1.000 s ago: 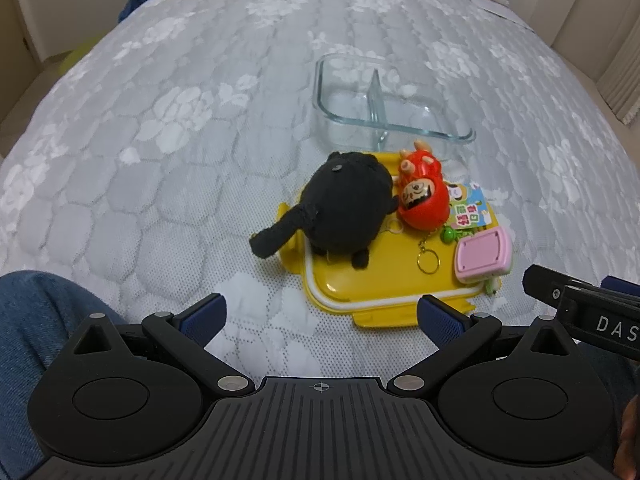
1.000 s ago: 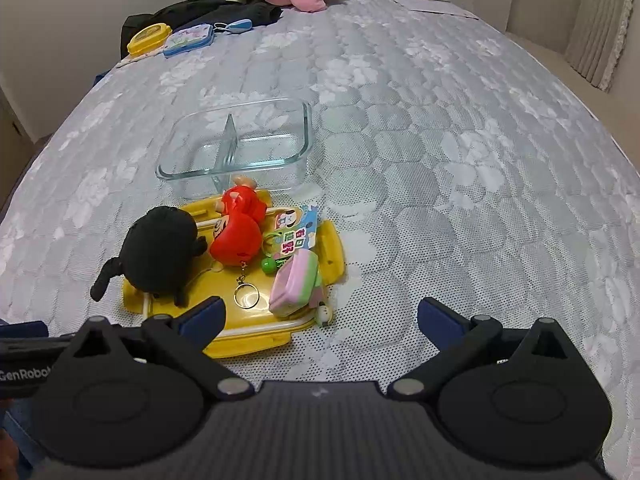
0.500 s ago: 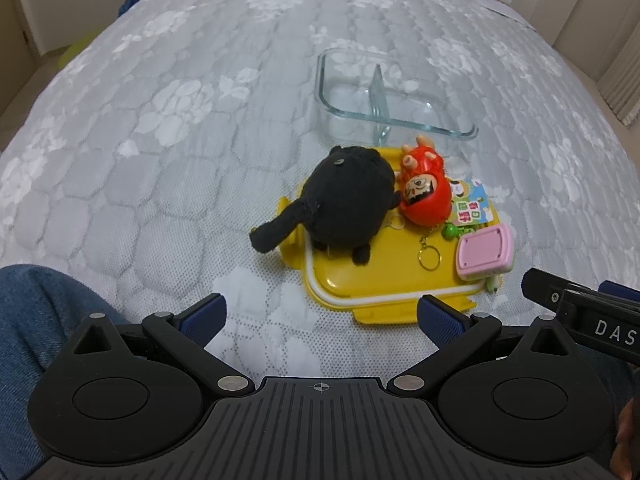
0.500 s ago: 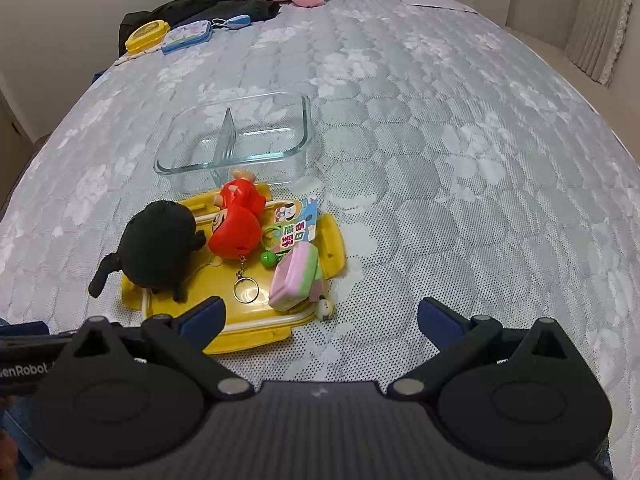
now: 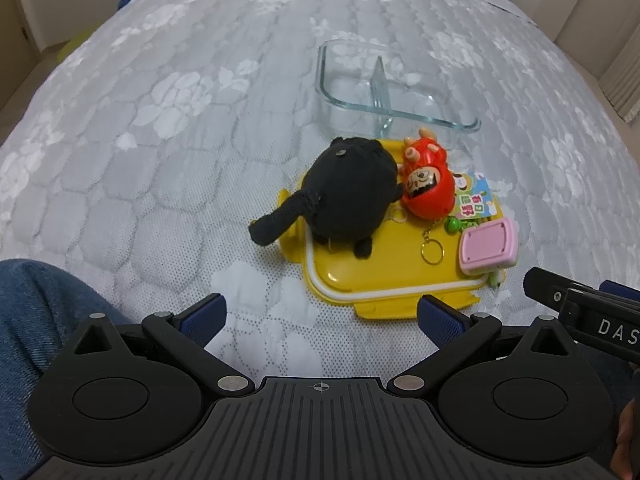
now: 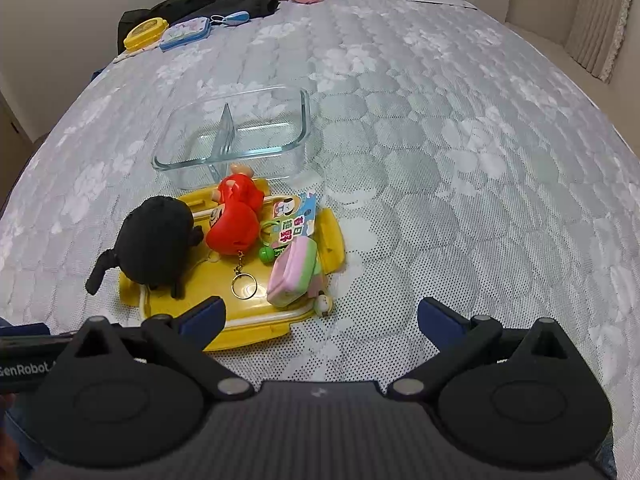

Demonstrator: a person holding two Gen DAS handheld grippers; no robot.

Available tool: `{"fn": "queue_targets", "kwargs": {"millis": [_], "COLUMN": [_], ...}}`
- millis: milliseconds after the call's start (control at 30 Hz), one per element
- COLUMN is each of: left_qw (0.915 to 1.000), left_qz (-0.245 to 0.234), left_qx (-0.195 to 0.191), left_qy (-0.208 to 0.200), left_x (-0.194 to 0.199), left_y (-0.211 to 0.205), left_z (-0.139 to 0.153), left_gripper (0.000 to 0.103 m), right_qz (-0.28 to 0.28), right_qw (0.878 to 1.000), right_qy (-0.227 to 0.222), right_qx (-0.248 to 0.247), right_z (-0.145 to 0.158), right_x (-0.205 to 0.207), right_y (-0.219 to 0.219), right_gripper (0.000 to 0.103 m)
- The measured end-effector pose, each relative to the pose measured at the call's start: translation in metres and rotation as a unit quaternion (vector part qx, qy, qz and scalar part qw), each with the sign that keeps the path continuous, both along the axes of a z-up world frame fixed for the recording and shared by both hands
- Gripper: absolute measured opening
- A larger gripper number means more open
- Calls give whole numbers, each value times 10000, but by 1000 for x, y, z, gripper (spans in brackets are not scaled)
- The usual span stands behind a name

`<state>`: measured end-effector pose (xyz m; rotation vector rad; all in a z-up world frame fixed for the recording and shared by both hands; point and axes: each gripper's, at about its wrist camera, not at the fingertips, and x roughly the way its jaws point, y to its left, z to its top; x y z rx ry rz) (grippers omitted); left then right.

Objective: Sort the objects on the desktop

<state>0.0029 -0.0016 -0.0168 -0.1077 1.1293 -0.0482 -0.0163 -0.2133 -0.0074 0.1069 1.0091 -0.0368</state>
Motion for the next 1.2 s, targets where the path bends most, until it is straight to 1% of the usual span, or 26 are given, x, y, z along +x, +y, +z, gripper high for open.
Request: {"fn": "queue_targets", "kwargs": {"millis": [367,633,733,1000,1200], "left_qw": [10000,9996,9994,9993,9990], "left_qz": [-40,-172,-224,-261,-367], "left_qx": [43,108,125,120,151], "left_qy": [-1,-177,-223,-234,-210], "left_x": [0,-9,-11,-10,-6], "left_y": [-2,-10,-13,-15,-19], "left_z": [-1,15,19,17,11], "left_gripper": [103,103,103,103,103], "right_qz": [-3,22,-3,-15,-36], "right_qw": [10000,10000,10000,10000,10000], "right_qy": [42,-24,-19,-3,4], "right_qx": [3,-23,-32,-26,-29], "right_z": [-5,2,4,2,-3], "right_x": [-2,-11,-6,-6,-3], "right_y": [-2,-4,-1,-2,-3], "right_gripper": [103,103,103,103,103]}}
